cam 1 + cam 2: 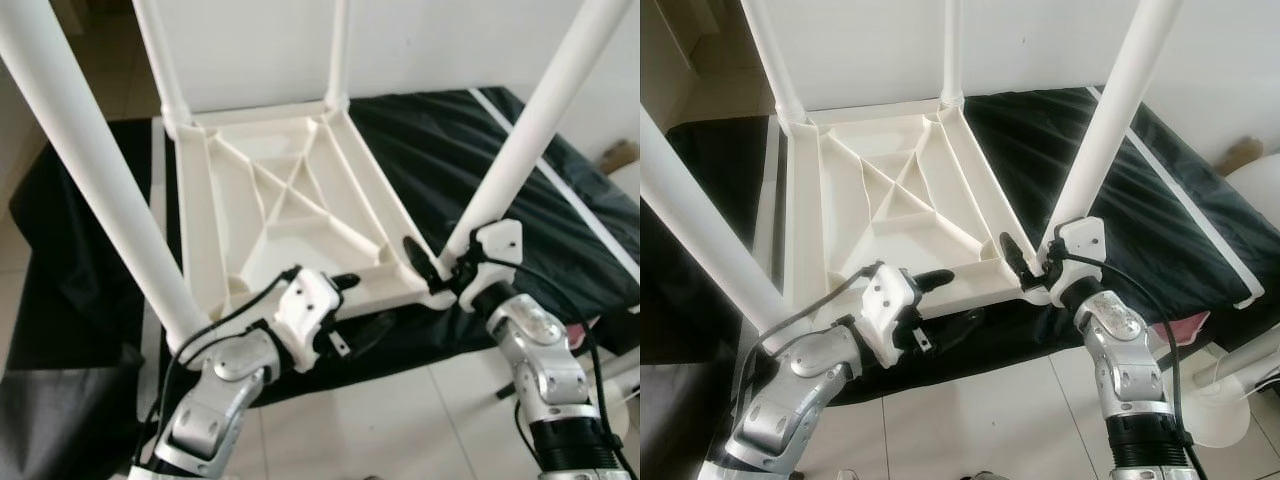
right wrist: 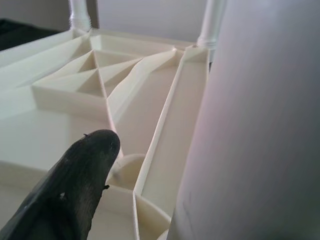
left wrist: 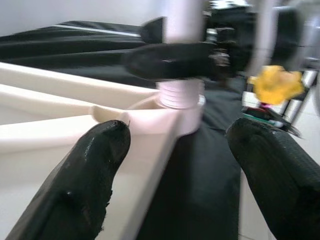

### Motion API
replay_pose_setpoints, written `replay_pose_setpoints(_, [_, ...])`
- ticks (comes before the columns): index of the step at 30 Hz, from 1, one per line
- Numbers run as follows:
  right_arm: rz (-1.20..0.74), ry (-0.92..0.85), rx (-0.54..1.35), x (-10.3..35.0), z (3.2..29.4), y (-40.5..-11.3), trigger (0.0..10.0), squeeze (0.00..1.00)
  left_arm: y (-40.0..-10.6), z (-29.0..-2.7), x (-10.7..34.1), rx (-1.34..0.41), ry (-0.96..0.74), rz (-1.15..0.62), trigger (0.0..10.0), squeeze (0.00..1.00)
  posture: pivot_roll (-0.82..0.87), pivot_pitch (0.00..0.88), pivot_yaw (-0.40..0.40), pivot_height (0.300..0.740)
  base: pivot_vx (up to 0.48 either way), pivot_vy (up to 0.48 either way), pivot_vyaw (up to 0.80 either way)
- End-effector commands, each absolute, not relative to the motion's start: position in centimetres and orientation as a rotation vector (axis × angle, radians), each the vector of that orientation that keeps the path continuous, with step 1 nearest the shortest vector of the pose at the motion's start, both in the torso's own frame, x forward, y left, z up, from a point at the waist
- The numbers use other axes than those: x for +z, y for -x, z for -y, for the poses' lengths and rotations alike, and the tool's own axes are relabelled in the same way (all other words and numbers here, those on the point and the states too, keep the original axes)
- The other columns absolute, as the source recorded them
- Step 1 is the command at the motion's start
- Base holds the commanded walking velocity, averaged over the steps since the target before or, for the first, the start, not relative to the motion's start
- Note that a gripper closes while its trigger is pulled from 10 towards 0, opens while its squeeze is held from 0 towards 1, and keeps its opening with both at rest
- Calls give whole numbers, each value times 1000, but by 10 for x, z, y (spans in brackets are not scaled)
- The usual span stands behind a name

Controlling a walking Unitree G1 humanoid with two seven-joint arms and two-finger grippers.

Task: Building children table

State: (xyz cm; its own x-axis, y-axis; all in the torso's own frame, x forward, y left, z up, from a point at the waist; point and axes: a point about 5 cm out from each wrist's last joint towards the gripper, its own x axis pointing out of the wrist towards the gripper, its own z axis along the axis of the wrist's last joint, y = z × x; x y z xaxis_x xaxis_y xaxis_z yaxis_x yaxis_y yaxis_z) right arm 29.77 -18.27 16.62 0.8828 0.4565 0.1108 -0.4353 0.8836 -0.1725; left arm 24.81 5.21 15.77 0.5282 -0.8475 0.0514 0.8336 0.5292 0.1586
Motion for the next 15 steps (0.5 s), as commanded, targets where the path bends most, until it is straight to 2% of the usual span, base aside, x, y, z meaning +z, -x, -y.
replay_pose_setpoints(1, [106, 150, 533, 156, 178, -294, 10000, 0, -253, -53, 159, -962, -134, 143, 10000, 0, 1, 59, -69, 740, 0, 0, 0])
replay_pose_setpoints(2, [97, 154, 547, 155, 179, -293, 8118, 0, -256, -53, 160, -942, -137, 147, 10000, 0, -1, 60, -69, 740, 0, 0, 0])
replay_pose_setpoints(3, [97, 154, 547, 155, 179, -293, 8118, 0, -256, -53, 160, -942, -137, 147, 10000, 0, -1, 60, -69, 740, 0, 0, 0])
replay_pose_setpoints(4, [93, 151, 555, 154, 181, -293, 1137, 0, -257, -52, 161, -938, -136, 147, 10000, 0, -7, 62, -65, 740, 0, 0, 0])
replay_pose_setpoints(5, [92, 147, 558, 154, 183, -293, 0, 0, -257, -52, 161, -941, -136, 145, 10000, 0, -7, 62, -65, 740, 0, 0, 0])
replay_pose_setpoints(15, [74, 143, 523, 150, 187, -292, 0, 0, -260, -52, 161, -921, -182, 156, 10000, 0, -17, 68, -47, 740, 0, 0, 0])
